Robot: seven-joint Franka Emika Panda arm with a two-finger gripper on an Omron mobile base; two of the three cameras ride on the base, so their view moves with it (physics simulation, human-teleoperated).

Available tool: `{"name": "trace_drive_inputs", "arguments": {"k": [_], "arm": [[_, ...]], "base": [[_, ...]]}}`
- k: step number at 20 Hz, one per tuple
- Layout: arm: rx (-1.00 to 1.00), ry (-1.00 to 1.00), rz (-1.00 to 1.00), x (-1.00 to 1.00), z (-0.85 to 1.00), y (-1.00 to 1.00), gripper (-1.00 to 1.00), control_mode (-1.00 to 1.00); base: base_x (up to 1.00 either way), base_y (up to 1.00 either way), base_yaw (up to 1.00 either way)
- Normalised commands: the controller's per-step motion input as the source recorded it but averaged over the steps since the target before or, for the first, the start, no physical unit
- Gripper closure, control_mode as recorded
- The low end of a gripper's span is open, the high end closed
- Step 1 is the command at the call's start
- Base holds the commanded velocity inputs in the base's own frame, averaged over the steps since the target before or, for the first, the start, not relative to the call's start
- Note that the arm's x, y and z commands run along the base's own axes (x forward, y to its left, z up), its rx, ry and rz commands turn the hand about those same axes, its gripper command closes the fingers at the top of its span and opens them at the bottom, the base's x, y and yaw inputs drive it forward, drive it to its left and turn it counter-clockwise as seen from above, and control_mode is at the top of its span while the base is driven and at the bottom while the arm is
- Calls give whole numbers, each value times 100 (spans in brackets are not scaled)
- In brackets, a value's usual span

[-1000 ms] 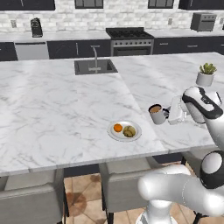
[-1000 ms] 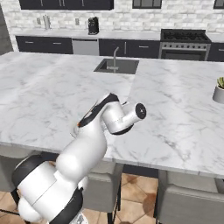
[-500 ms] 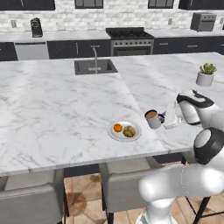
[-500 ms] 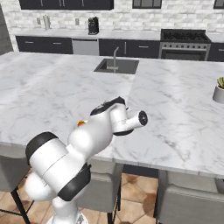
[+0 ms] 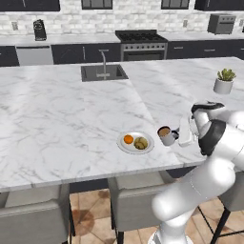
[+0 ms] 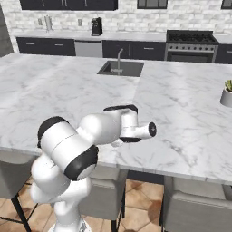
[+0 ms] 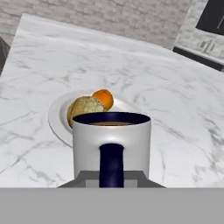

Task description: Pick up the brewed coffee from the coffee machine and place it next to the breakfast plate on the dining counter.

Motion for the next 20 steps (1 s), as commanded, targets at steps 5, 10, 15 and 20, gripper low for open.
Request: {"name": "trace_drive_inputs", "arguments": {"k": [5, 10, 15, 20], "arm": [[0, 0, 8, 23, -38, -14, 100, -100], [0, 0, 6, 35, -43, -2, 100, -100], [0, 0, 4, 37, -46, -1, 100, -100], [0, -2, 5, 21, -54, 0, -100, -100]], "base": [[0, 0, 0], [0, 0, 0], [0, 0, 0], [0, 0, 0]]}}
